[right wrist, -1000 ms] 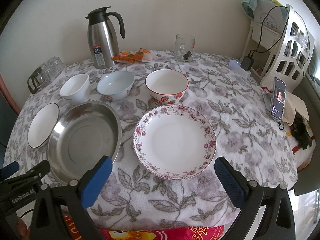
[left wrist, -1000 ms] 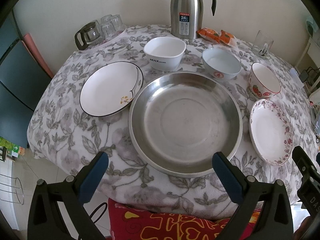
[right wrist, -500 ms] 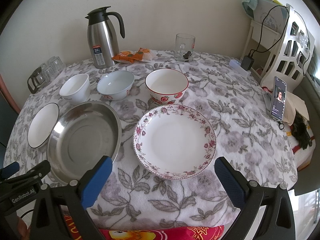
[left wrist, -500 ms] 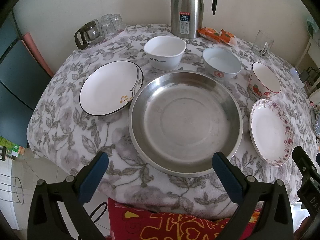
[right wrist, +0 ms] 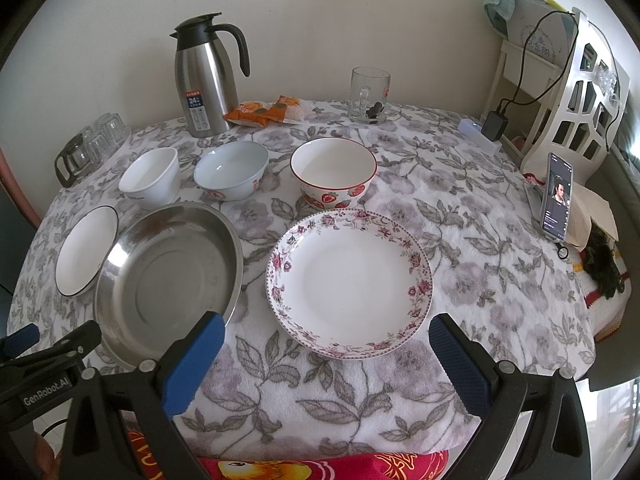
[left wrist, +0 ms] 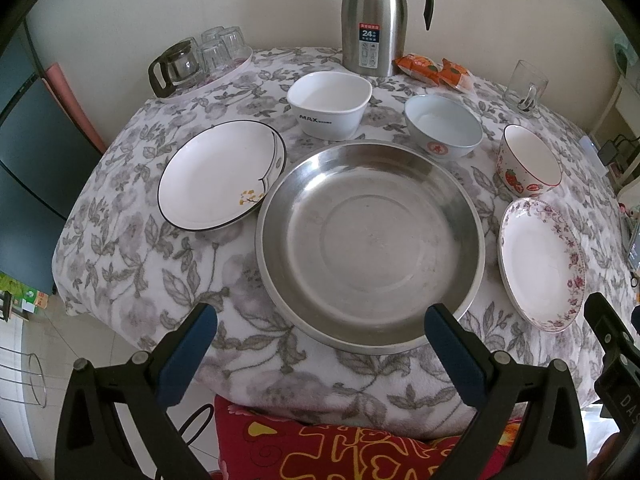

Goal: Organize plates and bowls

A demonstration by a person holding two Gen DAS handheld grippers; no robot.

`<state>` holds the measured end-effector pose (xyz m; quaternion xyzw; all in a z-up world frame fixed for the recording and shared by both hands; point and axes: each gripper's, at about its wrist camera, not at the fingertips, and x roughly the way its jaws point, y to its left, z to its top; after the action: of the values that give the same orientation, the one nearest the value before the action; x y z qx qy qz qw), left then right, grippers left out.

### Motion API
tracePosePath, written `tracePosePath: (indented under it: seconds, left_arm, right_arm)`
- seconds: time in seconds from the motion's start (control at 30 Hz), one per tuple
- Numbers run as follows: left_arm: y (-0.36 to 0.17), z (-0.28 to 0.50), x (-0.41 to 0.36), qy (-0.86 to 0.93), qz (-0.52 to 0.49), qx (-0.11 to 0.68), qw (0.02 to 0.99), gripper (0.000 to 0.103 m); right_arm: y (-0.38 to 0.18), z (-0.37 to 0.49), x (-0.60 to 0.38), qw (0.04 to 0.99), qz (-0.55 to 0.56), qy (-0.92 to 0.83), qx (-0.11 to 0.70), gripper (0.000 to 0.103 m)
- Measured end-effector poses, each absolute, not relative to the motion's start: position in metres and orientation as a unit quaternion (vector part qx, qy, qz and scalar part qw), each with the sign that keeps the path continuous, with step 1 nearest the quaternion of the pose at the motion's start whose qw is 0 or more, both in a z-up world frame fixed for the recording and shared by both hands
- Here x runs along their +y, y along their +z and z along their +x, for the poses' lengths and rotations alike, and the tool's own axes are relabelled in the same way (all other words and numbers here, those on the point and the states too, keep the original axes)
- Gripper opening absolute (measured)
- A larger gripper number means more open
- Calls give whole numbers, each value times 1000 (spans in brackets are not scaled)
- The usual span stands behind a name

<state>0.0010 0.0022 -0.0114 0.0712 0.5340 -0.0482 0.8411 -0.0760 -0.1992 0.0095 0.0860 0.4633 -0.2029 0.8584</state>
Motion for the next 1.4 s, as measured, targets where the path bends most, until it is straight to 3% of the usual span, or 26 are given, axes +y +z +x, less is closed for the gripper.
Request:
tracePosePath:
  seconds: [0.77,1.0,1.23,1.4]
  left_arm:
    - [-11,1,2,-48,71,534,841,103]
    - [-4,2,-9,-75,62,539,837,103]
    - [9,7,-59,-162,24,554,816,103]
    - [-8,13,-104,-198,21,591,782,102]
  right_arm:
    - [10,-77,-200,859,86,-203,462,103]
    - [26,-90,-212,880,132,-171,424,103]
    - [30,-94,-249,889,125,-155,413,103]
    - [13,-99,-303,877,177,-166,415,103]
